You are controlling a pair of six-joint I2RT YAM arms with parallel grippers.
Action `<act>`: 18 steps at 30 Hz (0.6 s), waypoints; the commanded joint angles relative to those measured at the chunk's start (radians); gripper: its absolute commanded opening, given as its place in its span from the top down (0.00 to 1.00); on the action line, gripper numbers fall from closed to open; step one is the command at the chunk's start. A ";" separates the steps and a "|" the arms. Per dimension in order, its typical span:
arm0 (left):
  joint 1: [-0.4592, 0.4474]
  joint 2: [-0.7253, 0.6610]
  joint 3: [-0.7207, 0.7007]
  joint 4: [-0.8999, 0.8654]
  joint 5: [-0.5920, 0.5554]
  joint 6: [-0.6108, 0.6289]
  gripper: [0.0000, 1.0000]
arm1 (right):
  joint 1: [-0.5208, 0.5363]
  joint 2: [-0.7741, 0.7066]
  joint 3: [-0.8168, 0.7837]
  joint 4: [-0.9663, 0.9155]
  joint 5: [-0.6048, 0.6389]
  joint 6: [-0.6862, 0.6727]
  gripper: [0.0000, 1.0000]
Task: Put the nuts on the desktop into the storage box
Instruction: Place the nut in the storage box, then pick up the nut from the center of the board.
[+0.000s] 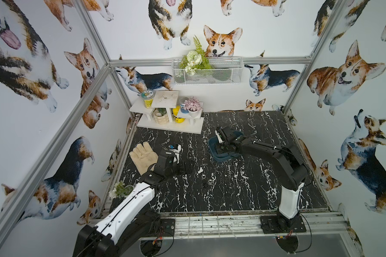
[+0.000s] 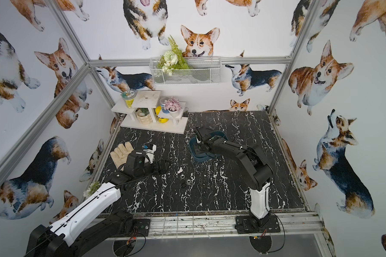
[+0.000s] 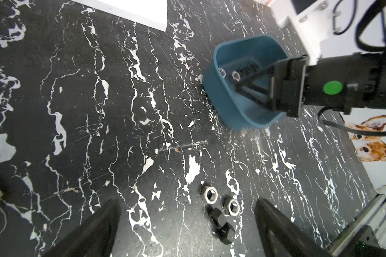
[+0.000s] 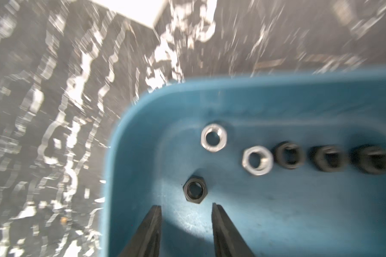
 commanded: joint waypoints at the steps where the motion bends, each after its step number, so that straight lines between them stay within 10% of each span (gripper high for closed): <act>1: -0.067 0.008 0.032 -0.068 -0.049 -0.037 0.06 | 0.015 -0.098 -0.044 0.066 0.069 -0.020 0.55; 6: -0.264 0.080 0.063 -0.114 -0.175 -0.084 0.15 | 0.040 -0.290 -0.184 0.155 0.109 -0.029 0.44; 11: -0.393 0.195 0.086 -0.117 -0.259 -0.090 0.19 | 0.052 -0.469 -0.334 0.169 0.107 -0.033 0.00; 18: -0.420 0.381 0.169 -0.120 -0.277 -0.045 0.25 | 0.057 -0.706 -0.521 0.182 0.133 0.005 0.00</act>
